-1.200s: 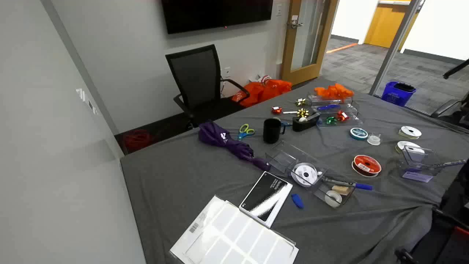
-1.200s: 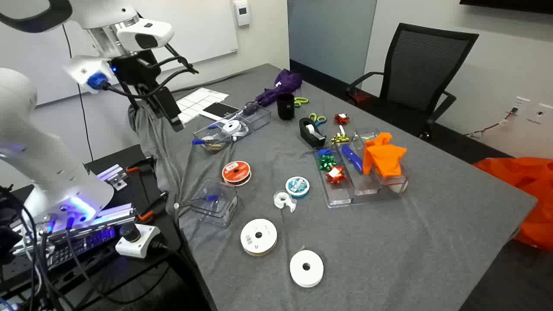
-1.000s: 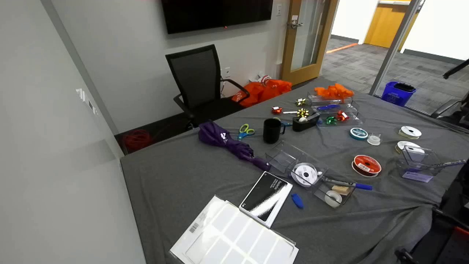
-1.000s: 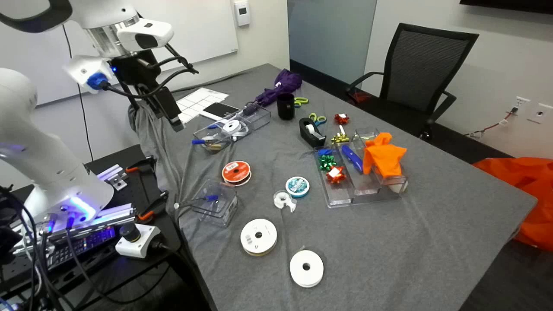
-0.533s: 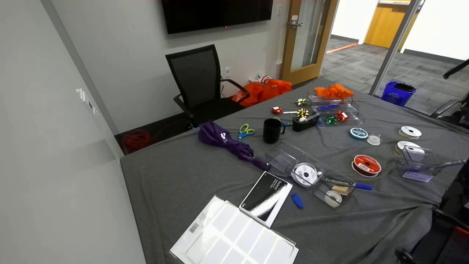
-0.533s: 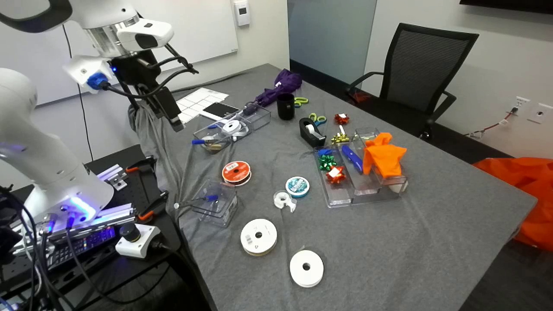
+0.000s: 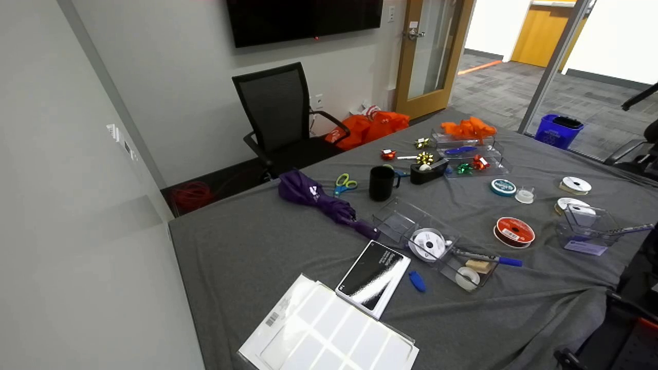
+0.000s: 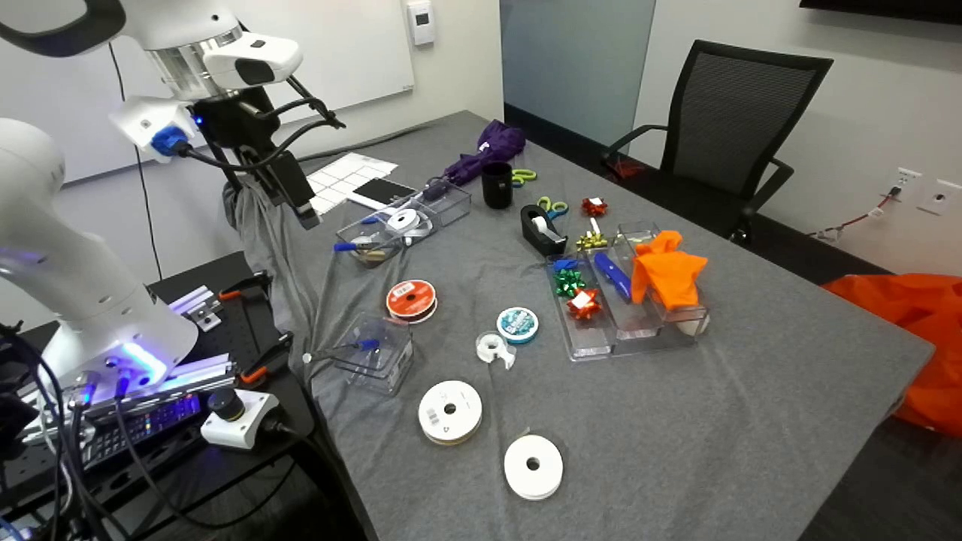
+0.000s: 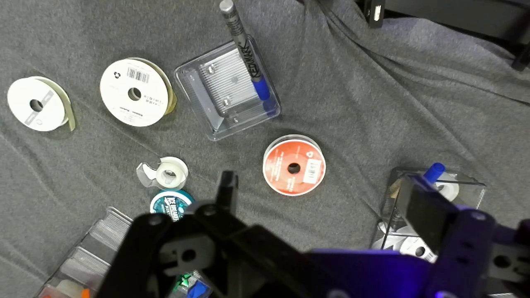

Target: Take the marker out of the clear container at the front on the right and put it in the container on the left.

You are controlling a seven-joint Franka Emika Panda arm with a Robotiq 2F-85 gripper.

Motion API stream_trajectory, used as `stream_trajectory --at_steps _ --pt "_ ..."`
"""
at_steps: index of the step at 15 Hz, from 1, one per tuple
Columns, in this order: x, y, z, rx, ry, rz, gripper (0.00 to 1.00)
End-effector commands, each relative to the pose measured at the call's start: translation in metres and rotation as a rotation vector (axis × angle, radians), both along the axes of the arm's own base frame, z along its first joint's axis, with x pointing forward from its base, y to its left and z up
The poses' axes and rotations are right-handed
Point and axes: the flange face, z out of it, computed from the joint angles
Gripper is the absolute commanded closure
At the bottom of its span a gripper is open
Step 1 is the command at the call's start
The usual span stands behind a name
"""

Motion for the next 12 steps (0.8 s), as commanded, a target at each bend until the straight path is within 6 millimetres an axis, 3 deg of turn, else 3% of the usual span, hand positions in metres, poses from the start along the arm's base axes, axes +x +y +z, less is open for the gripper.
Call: stream_trajectory --at_steps 1,6,12 --pt "0.000 0.000 0.001 0.000 0.001 0.000 0.00" --pt "-0.014 -0.026 -0.039 -0.029 0.079 0.133 0.00" --pt "-0.028 -0.052 -0.095 0.054 0.142 0.214 0.00"
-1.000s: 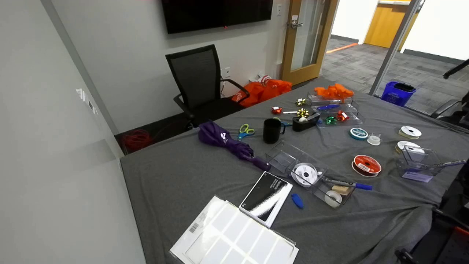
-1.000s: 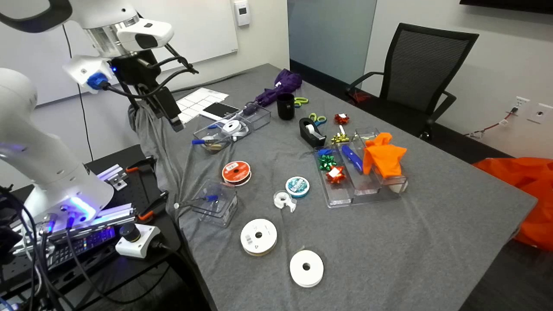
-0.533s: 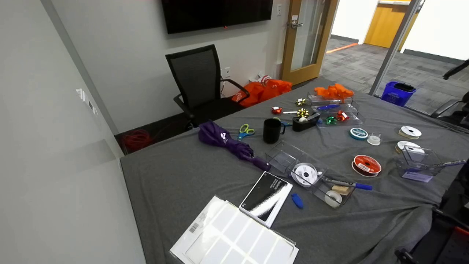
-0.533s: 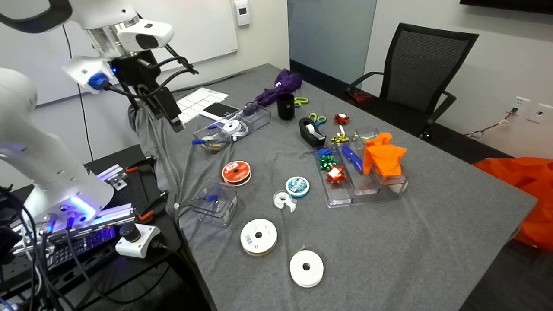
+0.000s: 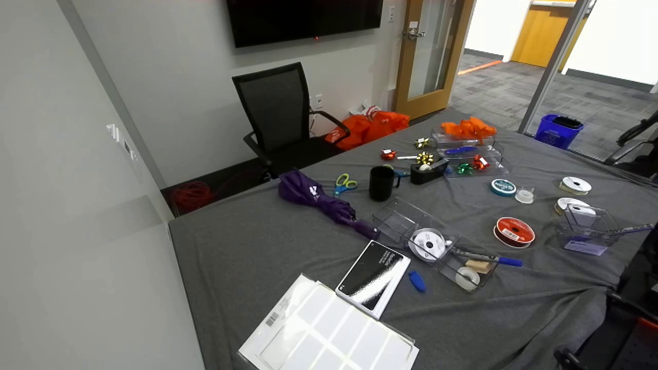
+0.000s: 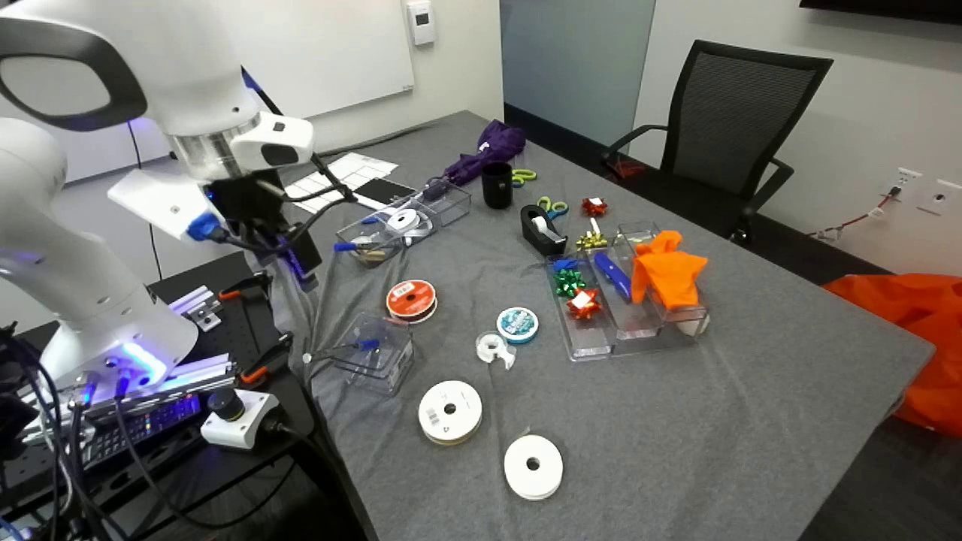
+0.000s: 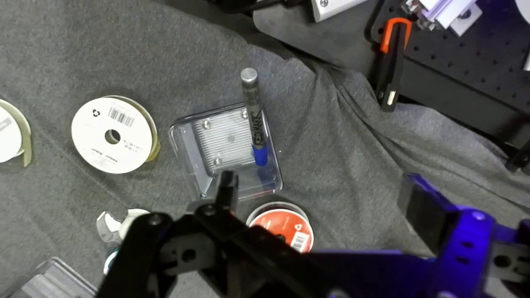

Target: Take the marker out of the clear container at the front on the right and put it in the container on the left.

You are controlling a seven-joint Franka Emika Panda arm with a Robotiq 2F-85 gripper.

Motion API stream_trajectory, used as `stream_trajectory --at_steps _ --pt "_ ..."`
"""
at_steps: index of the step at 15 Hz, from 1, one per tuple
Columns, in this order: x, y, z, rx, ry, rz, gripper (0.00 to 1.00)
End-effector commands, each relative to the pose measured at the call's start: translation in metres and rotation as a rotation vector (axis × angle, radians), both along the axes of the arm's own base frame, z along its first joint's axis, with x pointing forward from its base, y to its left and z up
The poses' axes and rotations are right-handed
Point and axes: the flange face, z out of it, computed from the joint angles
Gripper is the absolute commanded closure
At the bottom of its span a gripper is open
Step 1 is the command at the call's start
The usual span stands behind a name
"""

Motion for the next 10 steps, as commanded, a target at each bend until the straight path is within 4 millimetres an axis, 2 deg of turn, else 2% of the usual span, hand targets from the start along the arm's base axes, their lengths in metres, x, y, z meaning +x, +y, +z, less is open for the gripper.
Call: stream_trajectory --at_steps 1,5,10 --pt "-0.003 -0.015 -0.036 0.019 0.038 0.036 0.00" --pt "-0.001 -0.027 -0.065 -0.014 0.072 0.030 0.00" --pt "0.003 -0.034 -0.100 -0.043 0.101 0.034 0.00"
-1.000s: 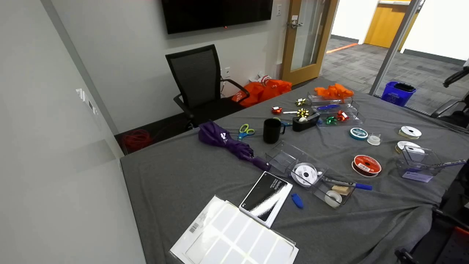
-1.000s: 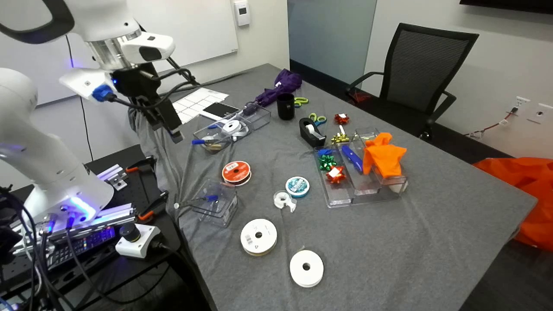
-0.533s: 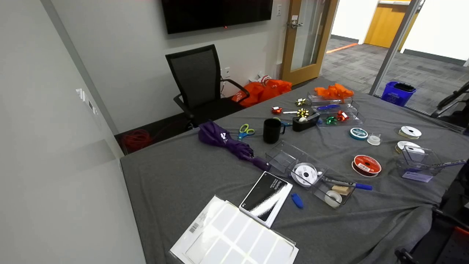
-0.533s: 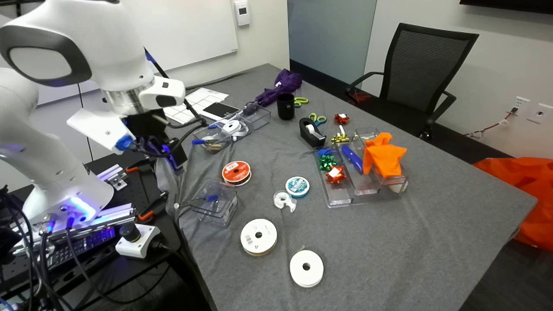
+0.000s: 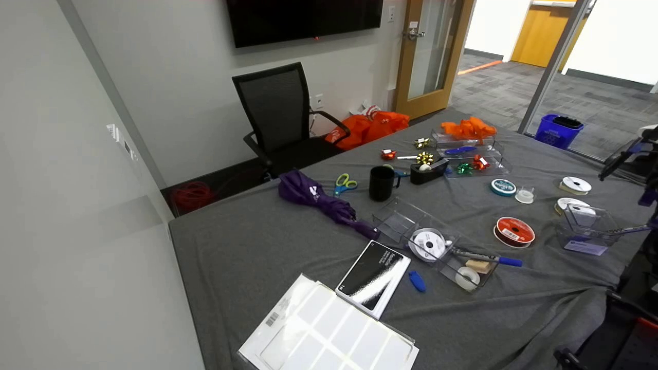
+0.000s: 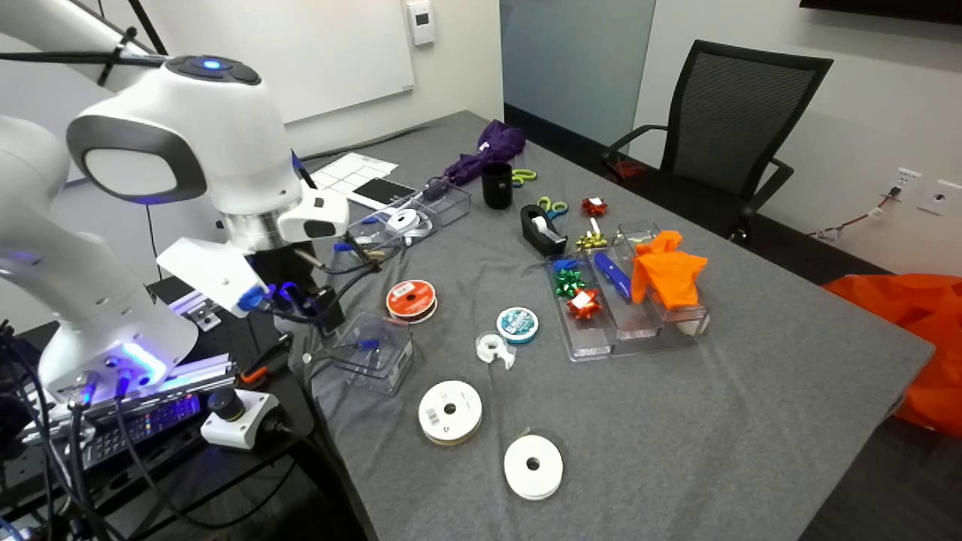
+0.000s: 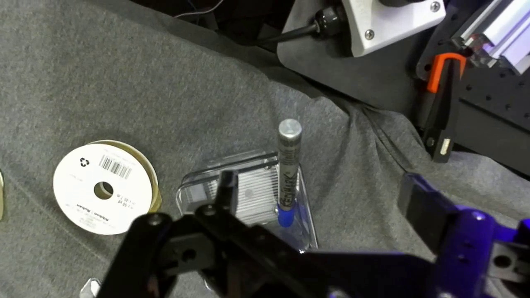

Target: Take the marker out of the clear container at the front on the right and put it in the container on the left.

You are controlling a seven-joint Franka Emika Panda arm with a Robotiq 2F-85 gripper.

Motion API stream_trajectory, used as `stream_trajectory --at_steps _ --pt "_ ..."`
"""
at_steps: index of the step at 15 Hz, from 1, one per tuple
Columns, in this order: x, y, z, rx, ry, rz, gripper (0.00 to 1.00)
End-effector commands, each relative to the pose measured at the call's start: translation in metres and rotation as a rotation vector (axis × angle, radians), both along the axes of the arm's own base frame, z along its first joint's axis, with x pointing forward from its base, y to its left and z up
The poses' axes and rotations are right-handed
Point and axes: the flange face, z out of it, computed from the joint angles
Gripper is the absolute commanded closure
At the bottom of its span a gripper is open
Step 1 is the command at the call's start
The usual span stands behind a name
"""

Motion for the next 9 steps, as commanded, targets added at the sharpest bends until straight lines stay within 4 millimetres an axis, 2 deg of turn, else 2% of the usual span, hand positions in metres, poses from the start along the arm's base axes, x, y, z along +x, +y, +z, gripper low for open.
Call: stream_trajectory --at_steps 1,7,8,9 --pt "0.000 -0.009 -0.027 -0.021 0.027 0.027 0.00" --pt "0.005 -0.008 -0.048 -0.014 0.076 0.036 0.00" --pt "0.006 -0.008 -0.051 -0.018 0.079 0.036 0.25" --pt "0.007 -0.008 -0.053 -0.023 0.080 0.039 0.26"
